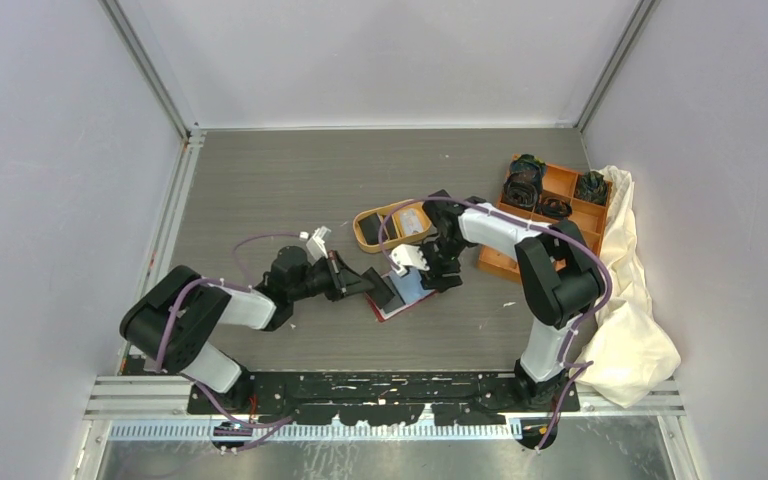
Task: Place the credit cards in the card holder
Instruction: Insert the credit card into the card holder.
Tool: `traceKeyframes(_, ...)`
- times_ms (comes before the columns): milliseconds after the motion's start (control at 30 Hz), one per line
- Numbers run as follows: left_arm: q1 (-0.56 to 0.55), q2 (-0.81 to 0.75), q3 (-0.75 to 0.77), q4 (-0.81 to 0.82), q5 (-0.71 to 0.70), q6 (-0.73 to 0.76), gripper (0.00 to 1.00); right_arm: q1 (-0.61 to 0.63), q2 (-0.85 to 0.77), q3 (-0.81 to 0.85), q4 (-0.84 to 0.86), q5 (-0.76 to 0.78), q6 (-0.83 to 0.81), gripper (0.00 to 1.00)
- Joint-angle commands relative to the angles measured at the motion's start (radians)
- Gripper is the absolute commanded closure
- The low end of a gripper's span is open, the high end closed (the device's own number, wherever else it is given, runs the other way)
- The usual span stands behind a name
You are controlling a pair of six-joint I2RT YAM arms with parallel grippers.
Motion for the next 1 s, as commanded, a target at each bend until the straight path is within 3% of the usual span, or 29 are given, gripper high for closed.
traceKeyframes(0,-0.019,0.052,0.039,0.12,-0.016,-0.024,1.0,0.037,0.011,0.019,-0.064,-0.046,-0.026,0.33)
traceKeyframes(500,-0.018,0.159,-0.024,0.263,-0.017,-0.045,1.0,0.093,-0.005,0.01,-0.068,-0.071,0.015,0.36)
traceKeyframes(967,-0.014,0.036,-0.016,-0.004,0.007,-0.005,1.0,0.117,-0.001,0.01,-0.062,-0.054,0.03,0.39)
